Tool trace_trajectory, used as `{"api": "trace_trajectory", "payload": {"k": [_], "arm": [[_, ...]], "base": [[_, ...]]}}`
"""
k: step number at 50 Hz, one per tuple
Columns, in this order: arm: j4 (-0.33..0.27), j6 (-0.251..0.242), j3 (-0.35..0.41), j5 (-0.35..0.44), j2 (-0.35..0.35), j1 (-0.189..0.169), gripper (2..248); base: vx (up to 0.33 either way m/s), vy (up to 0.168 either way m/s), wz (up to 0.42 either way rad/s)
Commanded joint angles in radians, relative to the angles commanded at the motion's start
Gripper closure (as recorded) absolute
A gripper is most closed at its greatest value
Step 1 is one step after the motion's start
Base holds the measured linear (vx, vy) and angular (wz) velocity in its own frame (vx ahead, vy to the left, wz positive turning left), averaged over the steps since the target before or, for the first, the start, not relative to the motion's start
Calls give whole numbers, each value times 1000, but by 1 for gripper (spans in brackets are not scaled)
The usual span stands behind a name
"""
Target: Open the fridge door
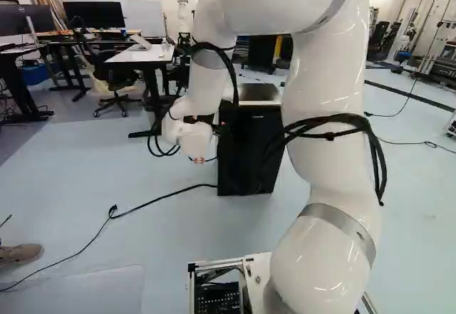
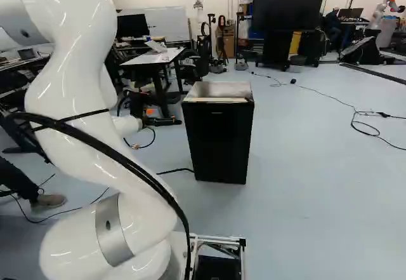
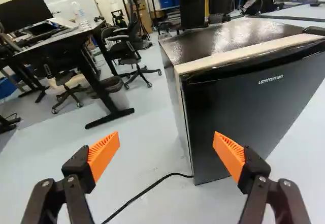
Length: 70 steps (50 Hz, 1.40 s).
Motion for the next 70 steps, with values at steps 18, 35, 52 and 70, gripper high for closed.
{"api": "trace_trajectory", "payload": {"k": [18,35,52,70], "arm": [[79,0,-107,43,-119,-23,3],[155,0,-165,86,-181,-37,3],[228,0,-203,126,-207,-49,3],[257,0,-245,135,-232,-60,3]], "base": [[0,0,0],[0,0,0],[0,0,0],[0,0,0]]}}
